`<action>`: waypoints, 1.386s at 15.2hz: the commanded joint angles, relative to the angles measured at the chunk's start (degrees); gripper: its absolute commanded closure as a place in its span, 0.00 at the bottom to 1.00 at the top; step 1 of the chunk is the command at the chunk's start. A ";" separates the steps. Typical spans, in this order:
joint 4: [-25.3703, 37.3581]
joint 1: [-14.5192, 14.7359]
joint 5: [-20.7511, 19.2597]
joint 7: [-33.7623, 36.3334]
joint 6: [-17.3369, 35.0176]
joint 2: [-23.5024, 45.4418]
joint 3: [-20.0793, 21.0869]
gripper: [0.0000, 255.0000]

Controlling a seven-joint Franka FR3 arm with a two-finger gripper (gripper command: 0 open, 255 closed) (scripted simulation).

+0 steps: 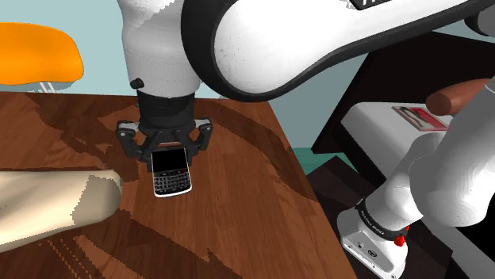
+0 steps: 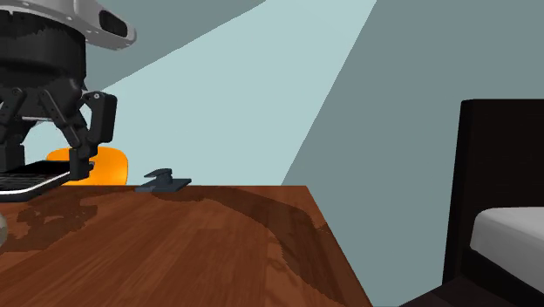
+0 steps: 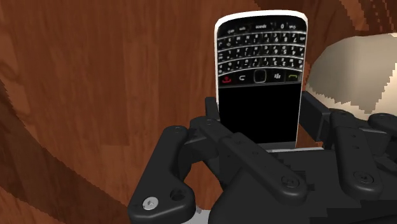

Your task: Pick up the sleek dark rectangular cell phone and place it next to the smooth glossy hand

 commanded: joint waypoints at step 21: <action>-8.61 1.50 -5.82 3.48 15.15 7.91 -1.26 1.00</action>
